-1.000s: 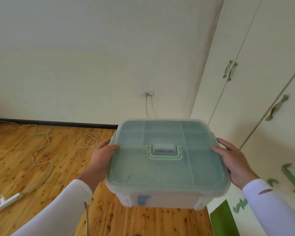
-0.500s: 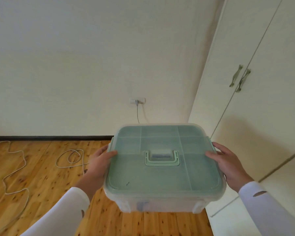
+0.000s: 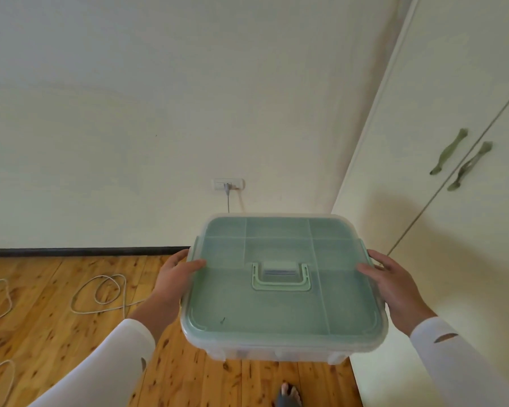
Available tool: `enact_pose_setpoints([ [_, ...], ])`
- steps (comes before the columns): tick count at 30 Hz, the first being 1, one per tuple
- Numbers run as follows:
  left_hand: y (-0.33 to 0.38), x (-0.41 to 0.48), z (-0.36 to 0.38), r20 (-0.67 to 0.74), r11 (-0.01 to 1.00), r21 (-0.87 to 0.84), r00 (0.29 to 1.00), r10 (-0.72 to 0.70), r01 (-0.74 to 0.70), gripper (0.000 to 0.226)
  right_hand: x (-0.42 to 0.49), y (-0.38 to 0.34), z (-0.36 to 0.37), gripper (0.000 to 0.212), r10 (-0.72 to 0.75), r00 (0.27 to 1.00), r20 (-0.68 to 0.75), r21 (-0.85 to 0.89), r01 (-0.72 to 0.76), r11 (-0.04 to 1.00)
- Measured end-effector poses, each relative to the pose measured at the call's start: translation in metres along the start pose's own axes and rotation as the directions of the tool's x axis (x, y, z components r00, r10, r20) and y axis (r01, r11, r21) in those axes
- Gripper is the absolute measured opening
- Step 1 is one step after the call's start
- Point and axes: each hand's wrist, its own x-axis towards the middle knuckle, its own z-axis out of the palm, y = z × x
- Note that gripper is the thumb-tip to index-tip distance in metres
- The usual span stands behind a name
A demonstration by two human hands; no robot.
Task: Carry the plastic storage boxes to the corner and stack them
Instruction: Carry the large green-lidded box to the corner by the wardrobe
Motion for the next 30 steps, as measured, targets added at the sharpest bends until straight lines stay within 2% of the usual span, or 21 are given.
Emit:
enact_pose_setpoints([
  [2,0.003,0.030,0.019,-0.018,1.000,-0.014,1.000,-0.005,0.005,0.051,0.035,-0.005,0.001,0.037,0.016,1.000,0.019,-0.003,-0.016,1.000],
  [7,0.011,0.079,0.052,-0.030,1.000,0.009,0.999,-0.018,0.018,0.041,0.100,-0.015,0.008,0.032,0.035,0.998,0.045,-0.025,-0.034,0.999],
  [14,0.025,0.137,0.090,-0.044,0.998,0.039,0.998,-0.049,0.051,0.043,0.182,-0.036,0.022,0.040,0.047,0.996,0.072,-0.049,-0.044,0.998],
  [18,0.034,0.170,0.101,-0.047,0.993,0.084,0.996,-0.080,0.084,0.055,0.221,-0.041,0.029,0.052,0.052,0.994,0.096,-0.088,-0.043,0.995],
  [23,0.042,0.220,0.117,-0.012,0.988,0.113,0.994,-0.109,0.110,0.041,0.264,-0.038,0.044,0.057,0.095,0.993,0.065,-0.120,-0.087,0.989],
  [30,0.041,0.286,0.131,0.004,0.982,0.089,0.986,-0.168,0.167,0.043,0.312,-0.025,0.071,0.058,0.163,0.986,-0.020,-0.179,-0.164,0.970],
])
